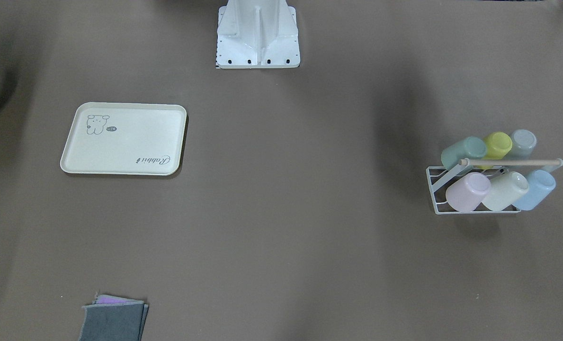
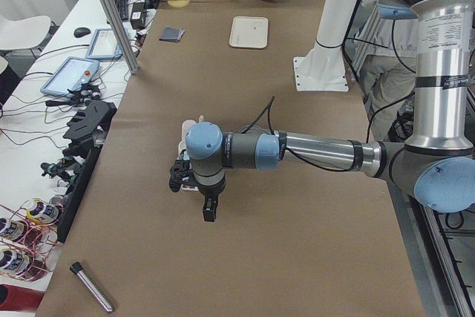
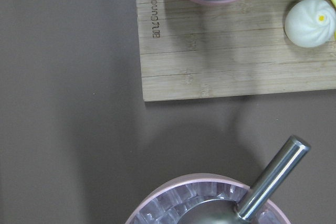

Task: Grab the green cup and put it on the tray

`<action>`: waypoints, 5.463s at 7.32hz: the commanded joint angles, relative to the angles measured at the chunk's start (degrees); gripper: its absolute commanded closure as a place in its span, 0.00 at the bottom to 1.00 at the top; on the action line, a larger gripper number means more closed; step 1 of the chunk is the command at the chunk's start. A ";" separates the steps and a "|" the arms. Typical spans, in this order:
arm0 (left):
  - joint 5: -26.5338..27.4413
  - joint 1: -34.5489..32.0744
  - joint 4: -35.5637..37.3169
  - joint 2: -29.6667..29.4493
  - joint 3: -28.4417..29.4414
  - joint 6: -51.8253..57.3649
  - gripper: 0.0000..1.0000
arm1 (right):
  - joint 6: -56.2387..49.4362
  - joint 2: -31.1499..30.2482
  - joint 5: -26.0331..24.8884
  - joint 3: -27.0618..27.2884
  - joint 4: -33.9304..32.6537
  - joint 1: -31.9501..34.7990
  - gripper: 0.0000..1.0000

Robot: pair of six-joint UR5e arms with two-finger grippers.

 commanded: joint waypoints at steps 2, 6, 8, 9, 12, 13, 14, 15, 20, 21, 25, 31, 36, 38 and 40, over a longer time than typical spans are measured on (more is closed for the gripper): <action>0.38 12.53 -0.26 -1.40 -10.25 -14.03 0.02 | 9.36 7.40 -3.47 1.82 0.34 -5.53 0.00; 0.74 26.44 -0.35 -5.19 -16.39 -22.31 0.02 | 16.35 21.31 -3.85 -6.01 -1.06 -11.35 0.01; 3.87 32.86 -0.44 -5.19 -21.05 -28.10 0.02 | 19.74 21.50 -2.44 -2.68 -1.15 -13.97 0.01; 6.16 36.11 -0.44 -5.19 -22.12 -31.53 0.02 | 20.27 20.97 -1.92 -2.05 -0.72 -15.04 0.02; 13.36 46.04 -0.44 -5.19 -25.46 -39.36 0.02 | 27.16 20.27 -4.36 -1.17 -0.19 -24.24 0.03; 15.13 49.12 -0.44 -5.19 -26.07 -41.30 0.02 | 28.17 19.92 -4.46 -1.17 -0.18 -25.58 0.03; 17.06 52.37 -0.53 -5.19 -26.43 -45.67 0.02 | 28.18 19.13 -4.55 -1.69 -0.27 -26.81 0.03; 19.17 54.67 -0.44 -5.10 -26.95 -49.28 0.02 | 28.36 17.12 -4.46 -1.61 -0.18 -28.48 0.03; 32.87 66.01 -0.53 -4.84 -26.96 -55.99 0.02 | 31.95 16.13 -4.63 -4.48 5.14 -34.47 0.05; 36.47 68.81 -0.61 -4.49 -27.74 -55.99 0.02 | 34.23 15.87 -4.55 -7.03 10.05 -35.25 0.06; 47.55 75.16 -8.77 7.43 -31.26 -55.38 0.02 | 36.97 15.78 -7.35 -9.60 14.32 -37.28 0.14; 69.66 80.61 -11.16 18.00 -34.34 -33.73 0.02 | 42.07 15.87 -7.18 -9.87 18.19 -40.45 0.36; 84.67 83.51 -10.81 21.86 -33.29 -29.63 0.02 | 41.81 14.47 -7.01 -9.52 18.27 -40.36 0.47; 91.13 83.69 -10.46 22.32 -31.02 -26.32 0.02 | 41.89 14.38 -7.01 -9.60 18.27 -40.45 0.57; 93.81 84.31 -10.63 22.23 -30.12 -14.65 0.02 | 41.98 14.38 -7.01 -9.87 18.27 -40.45 0.65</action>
